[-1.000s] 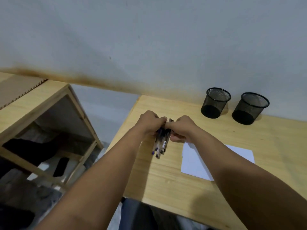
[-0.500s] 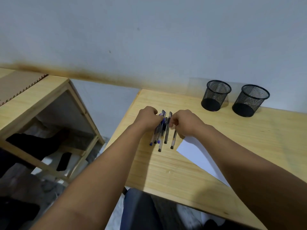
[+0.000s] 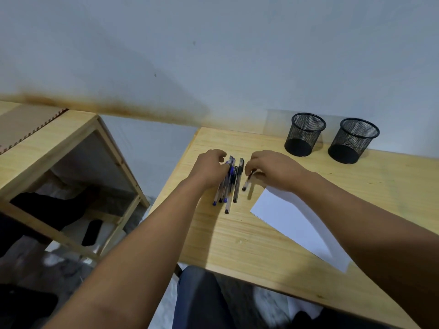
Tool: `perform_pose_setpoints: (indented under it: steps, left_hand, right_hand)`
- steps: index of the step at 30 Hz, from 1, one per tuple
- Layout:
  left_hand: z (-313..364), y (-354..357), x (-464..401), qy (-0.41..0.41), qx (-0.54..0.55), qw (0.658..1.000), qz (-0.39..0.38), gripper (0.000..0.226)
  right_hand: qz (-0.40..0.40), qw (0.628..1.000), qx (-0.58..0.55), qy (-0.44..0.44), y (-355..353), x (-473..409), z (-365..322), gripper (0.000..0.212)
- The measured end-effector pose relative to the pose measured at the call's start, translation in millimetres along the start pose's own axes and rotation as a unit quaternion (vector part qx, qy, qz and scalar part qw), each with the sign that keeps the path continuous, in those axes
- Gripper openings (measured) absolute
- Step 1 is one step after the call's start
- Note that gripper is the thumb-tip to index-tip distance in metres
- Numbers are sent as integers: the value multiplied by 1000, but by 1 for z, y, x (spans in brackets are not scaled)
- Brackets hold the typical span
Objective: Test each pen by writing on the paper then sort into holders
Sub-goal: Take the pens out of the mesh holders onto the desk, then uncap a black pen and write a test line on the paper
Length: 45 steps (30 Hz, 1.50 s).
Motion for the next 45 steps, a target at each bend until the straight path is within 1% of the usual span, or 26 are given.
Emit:
perform_pose_setpoints:
  steps: [2,3,4,6,9,11,13,15,17,19,23,26,27,28,30,31,32,35,37,39,41,43,45]
  left_hand:
    - [7,-2,2,30,7,999,11,41]
    - [12,-2,4,50,13,999,12,40]
    - [19,-1,5,73,18,997,9,40]
    - [34,3,10,120,27,992,-5,40]
    - [52,13,15,167,68,983,-22,39]
    - [63,19,19,192,75,978,-18,32]
    - [74,24,22,219,73,973,-7,18]
    - [83,30,26,245,74,967,-14,12]
    - [90,38,30,265,62,962,-27,12]
    - [93,46,33,276,49,959,-31,13]
    - [98,55,36,295,9,955,-41,12]
    - [96,59,32,285,-4,955,-78,13]
    - [89,54,29,271,14,959,-78,12]
    - [78,45,25,248,41,966,-68,12]
    - [53,28,20,199,82,975,-55,11]
    - [46,25,17,183,81,978,-65,11]
    - [42,27,14,172,71,979,-78,11]
    - [53,47,5,161,-1,983,-84,22]
    - [58,62,0,144,-69,985,-62,28]
    - [57,73,-4,120,-110,986,-48,31]
    - [58,79,-5,106,-164,981,-20,29]
    - [61,81,-8,94,-225,970,13,24]
    - [61,83,-12,77,-250,965,22,22]
  right_hand:
    - [86,990,-113,-11,-13,14,10,12]
    - [134,976,-171,-14,-20,23,16,11]
    - [176,957,-232,-10,-25,32,22,10]
    - [234,903,-360,20,-29,50,36,9]
    - [269,800,-535,35,-21,69,47,15]
    - [279,740,-612,29,-13,80,46,16]
    - [282,709,-645,31,-5,90,44,15]
    - [284,690,-665,34,2,99,44,15]
    - [282,679,-677,36,9,105,45,12]
    - [276,683,-675,42,15,110,45,4]
    - [294,693,-656,60,23,118,47,11]
    - [303,697,-648,50,26,121,46,10]
    - [317,693,-645,53,26,127,51,12]
    - [337,682,-647,57,26,135,59,17]
    - [370,643,-668,66,27,153,78,32]
    - [374,631,-676,70,29,160,86,36]
    - [372,627,-680,76,34,162,91,37]
    - [356,631,-684,86,46,157,90,32]
    - [351,622,-693,96,53,154,87,30]
    - [349,612,-701,110,62,153,85,22]
    - [355,604,-700,140,70,156,86,14]
    - [367,600,-691,167,75,159,85,13]
    - [373,606,-681,173,78,160,84,14]
Point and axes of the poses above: each hand's wrist, its own x-axis away from the middle knuckle, its own y-axis out of the palm, z = x × y, the point moved 8 cm from there along -x, towards the middle knuckle, and after that the axes turned 14 degrees about -z, right-handed, at the moved point
